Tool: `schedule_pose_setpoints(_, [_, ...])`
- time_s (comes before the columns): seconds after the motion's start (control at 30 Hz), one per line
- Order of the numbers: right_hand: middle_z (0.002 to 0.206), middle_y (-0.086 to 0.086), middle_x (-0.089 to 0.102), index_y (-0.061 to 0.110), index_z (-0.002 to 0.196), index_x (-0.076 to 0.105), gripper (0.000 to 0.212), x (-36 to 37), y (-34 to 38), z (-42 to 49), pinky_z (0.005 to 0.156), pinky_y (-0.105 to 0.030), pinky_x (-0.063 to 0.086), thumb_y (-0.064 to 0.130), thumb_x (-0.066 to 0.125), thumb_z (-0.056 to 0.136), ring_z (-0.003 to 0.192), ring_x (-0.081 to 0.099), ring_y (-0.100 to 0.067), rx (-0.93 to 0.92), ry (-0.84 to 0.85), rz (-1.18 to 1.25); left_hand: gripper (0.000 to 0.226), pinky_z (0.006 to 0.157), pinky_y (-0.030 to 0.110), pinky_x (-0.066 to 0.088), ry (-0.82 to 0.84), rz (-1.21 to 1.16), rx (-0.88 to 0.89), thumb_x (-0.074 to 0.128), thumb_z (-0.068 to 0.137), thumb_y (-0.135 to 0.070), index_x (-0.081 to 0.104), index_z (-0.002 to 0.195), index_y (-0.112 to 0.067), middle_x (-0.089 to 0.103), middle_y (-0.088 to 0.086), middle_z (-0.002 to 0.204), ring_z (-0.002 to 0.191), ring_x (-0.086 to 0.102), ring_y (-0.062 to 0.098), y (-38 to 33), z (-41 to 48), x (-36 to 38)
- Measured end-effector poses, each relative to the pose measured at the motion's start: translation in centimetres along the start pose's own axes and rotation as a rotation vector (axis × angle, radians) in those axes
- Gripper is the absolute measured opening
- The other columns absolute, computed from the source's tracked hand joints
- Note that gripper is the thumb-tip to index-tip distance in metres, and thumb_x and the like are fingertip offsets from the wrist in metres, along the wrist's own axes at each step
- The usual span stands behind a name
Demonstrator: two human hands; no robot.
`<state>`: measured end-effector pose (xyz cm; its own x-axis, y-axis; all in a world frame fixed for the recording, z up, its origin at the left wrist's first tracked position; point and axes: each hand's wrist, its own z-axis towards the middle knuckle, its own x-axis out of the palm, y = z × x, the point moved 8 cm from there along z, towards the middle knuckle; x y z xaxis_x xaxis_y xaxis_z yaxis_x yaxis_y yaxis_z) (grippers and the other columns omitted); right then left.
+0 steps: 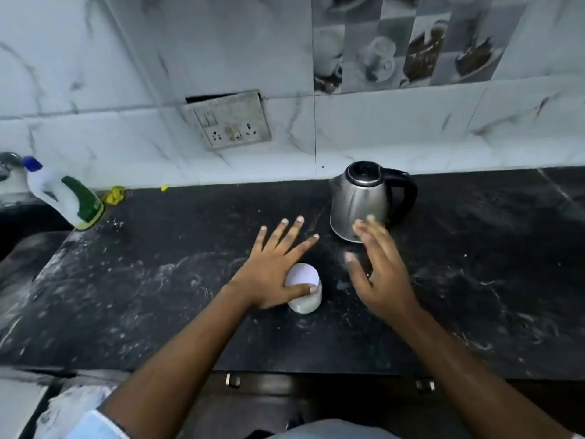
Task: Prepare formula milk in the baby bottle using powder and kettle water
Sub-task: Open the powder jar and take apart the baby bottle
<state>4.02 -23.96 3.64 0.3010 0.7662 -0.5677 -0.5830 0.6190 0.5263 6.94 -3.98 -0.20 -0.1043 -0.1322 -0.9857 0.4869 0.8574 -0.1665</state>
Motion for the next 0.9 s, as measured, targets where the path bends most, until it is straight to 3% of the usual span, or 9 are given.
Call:
schedule_pose_setpoints(0.07, [0.155, 0.005, 0.048, 0.011, 0.152, 0.051, 0.053, 1.9, -1.7, -1.6, 0.117, -0.031, 0.041, 0.03, 0.061, 0.103, 0.146, 0.044, -0.008, 0.124, 0.081, 0.113, 0.096, 0.133, 0.061, 0.012, 0.176, -0.069, -0.02, 0.063, 0.098, -0.069, 0.013, 0.173, -0.037, -0.014, -0.001, 0.182, 0.169, 0.0, 0.026, 0.4, 0.1, 2.0])
schedule_pose_setpoints(0.17, [0.152, 0.018, 0.048, 0.024, 0.154, 0.046, 0.064, 6.1, -3.4, -4.4, 0.108, -0.038, 0.053, 0.034, 0.072, 0.097, 0.135, 0.055, -0.006, 0.315, 0.283, 0.277, 0.096, 0.133, 0.045, 0.023, 0.253, -0.179, -0.046, 0.08, 0.093, -0.044, 0.027, 0.171, -0.026, 0.007, 0.005, 0.183, 0.166, 0.02, 0.028, 0.9, 0.0, 3.5])
schedule_pose_setpoints(0.23, [0.153, 0.029, 0.039, 0.028, 0.158, 0.039, 0.078, 8.5, -4.5, -5.3, 0.115, -0.038, 0.045, 0.038, 0.077, 0.091, 0.141, 0.046, -0.005, 0.416, 0.381, 0.326, 0.096, 0.132, 0.038, 0.024, 0.267, -0.218, -0.036, 0.084, 0.092, -0.034, 0.03, 0.17, -0.023, 0.016, 0.007, 0.182, 0.164, 0.025, 0.027, 0.6, 0.2, 3.7])
schedule_pose_setpoints(0.37, [0.169, 0.009, 0.028, 0.024, 0.165, 0.02, 0.11, 12.7, -6.1, -7.3, 0.126, -0.038, 0.029, 0.038, 0.089, 0.08, 0.154, 0.027, -0.007, 0.549, 0.605, 0.352, 0.092, 0.13, 0.035, 0.025, 0.292, -0.196, 0.044, 0.086, 0.086, -0.014, 0.04, 0.165, -0.012, 0.04, 0.013, 0.171, 0.159, 0.034, 0.027, -0.5, 1.1, 3.6])
schedule_pose_setpoints(0.47, [0.166, 0.006, 0.036, 0.024, 0.164, 0.026, 0.113, 14.1, -6.5, -8.0, 0.124, -0.041, 0.033, 0.035, 0.093, 0.074, 0.151, 0.034, -0.008, 0.608, 0.603, 0.404, 0.08, 0.119, 0.039, 0.036, 0.299, -0.174, 0.059, 0.083, 0.083, -0.007, 0.05, 0.156, -0.007, 0.056, 0.015, 0.153, 0.142, 0.05, 0.032, -0.7, 1.5, 3.4])
schedule_pose_setpoints(0.63, [0.148, 0.014, 0.056, 0.042, 0.148, 0.047, 0.095, 15.7, -5.8, -7.9, 0.114, -0.041, 0.045, 0.035, 0.097, 0.067, 0.137, 0.052, -0.004, 0.595, 0.531, 0.484, 0.076, 0.112, 0.04, 0.043, 0.331, -0.158, 0.097, 0.083, 0.085, -0.009, 0.052, 0.154, -0.011, 0.057, 0.013, 0.14, 0.129, 0.056, 0.032, -0.3, 1.4, 2.9])
schedule_pose_setpoints(0.73, [0.141, 0.012, 0.061, 0.036, 0.144, 0.05, 0.094, 16.7, -5.4, -8.1, 0.11, -0.043, 0.049, 0.038, 0.099, 0.063, 0.13, 0.059, -0.007, 0.62, 0.514, 0.528, 0.079, 0.109, 0.036, 0.043, 0.371, -0.114, 0.127, 0.084, 0.085, -0.011, 0.051, 0.157, -0.015, 0.057, 0.012, 0.14, 0.129, 0.056, 0.031, -0.4, 1.5, 2.7])
schedule_pose_setpoints(0.9, [0.135, 0.013, 0.066, 0.031, 0.141, 0.053, 0.092, 17.7, -5.6, -8.3, 0.107, -0.042, 0.052, 0.035, 0.1, 0.062, 0.124, 0.063, -0.004, 0.662, 0.482, 0.546, 0.081, 0.107, 0.044, 0.047, 0.415, -0.01, 0.164, 0.085, 0.086, -0.019, 0.05, 0.159, -0.019, 0.059, 0.012, 0.14, 0.128, 0.059, 0.031, -0.2, 2.0, 2.8])
